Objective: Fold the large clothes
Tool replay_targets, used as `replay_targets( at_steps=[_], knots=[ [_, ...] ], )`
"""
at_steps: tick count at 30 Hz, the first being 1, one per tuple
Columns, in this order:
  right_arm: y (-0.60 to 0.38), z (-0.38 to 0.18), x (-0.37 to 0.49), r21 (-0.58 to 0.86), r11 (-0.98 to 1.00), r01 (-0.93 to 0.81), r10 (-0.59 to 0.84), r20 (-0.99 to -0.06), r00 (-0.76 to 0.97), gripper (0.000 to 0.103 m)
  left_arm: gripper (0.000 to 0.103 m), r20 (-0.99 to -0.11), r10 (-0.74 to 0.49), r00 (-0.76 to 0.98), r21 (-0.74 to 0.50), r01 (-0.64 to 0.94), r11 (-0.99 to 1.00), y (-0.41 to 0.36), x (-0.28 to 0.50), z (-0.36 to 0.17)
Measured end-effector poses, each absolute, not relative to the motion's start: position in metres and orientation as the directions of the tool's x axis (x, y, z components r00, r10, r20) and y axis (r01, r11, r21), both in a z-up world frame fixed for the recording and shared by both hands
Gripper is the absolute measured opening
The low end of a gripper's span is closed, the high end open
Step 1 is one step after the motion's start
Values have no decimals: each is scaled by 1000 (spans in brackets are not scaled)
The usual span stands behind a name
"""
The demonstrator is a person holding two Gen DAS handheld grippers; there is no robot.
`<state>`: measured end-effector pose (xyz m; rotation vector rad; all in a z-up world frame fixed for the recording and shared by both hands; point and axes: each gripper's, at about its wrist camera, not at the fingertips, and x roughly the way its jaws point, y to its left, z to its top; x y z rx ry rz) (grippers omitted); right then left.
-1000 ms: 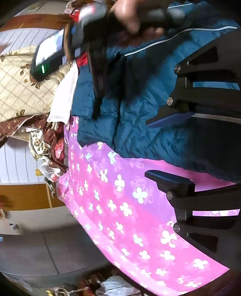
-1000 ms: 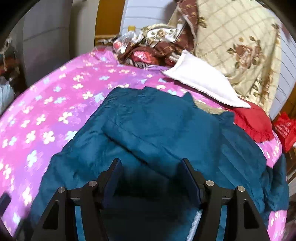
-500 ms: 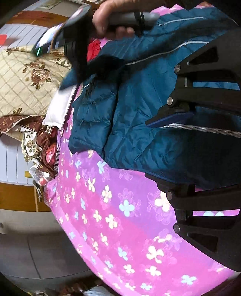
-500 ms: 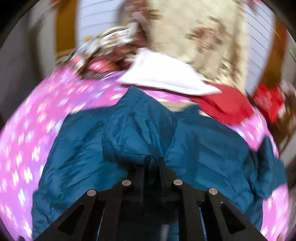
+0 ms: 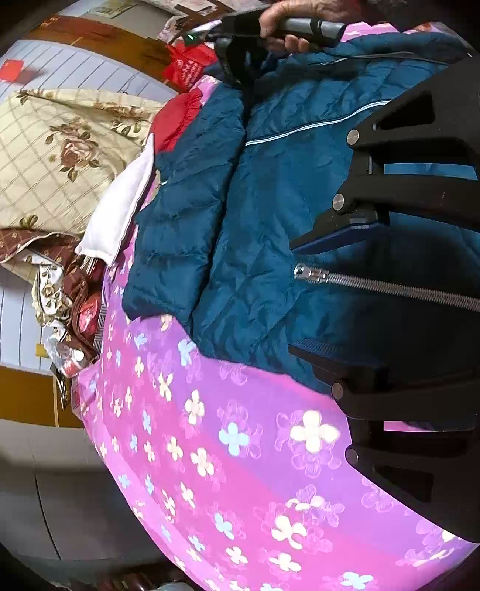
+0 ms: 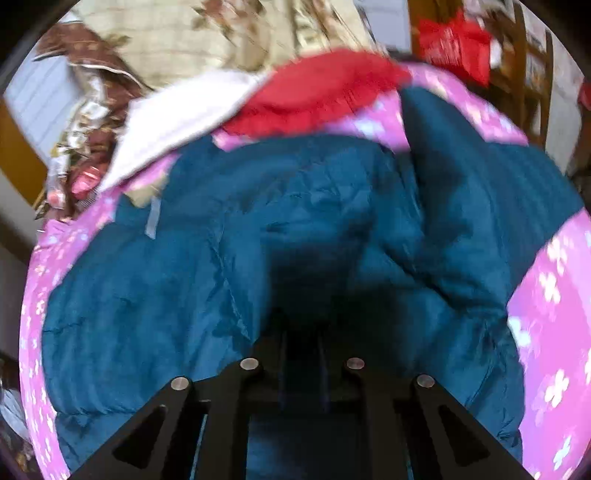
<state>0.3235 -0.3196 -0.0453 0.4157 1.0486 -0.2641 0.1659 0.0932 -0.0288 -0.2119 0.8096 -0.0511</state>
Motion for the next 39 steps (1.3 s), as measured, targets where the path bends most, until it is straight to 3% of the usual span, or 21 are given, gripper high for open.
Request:
replay_targets(
  at_steps=[4,8,16,26,39],
  knots=[
    [-333,-56,310,245,878,411,28,-883,468,14,47,-716,-124,687,-196,-28,980,88,167,-29],
    [-341,-47,284,220,894,389,14,-884,467,26,47,-714,-120,690,-185,-21,983,84,164,-28],
    [-400,-18,221,277,868,413,12,-842,539,27,47,-715,-104,691,-122,23,992,58,150,-33],
    [-533,-56,193,624,611,487,251,-736,629,28,47,-727,-74,683,-79,24,997,40,157,-52],
    [-585,-105,249,782,404,475,311,-606,732,28,52,-739,-55,672,-66,10,998,33,168,-64]
  ],
)
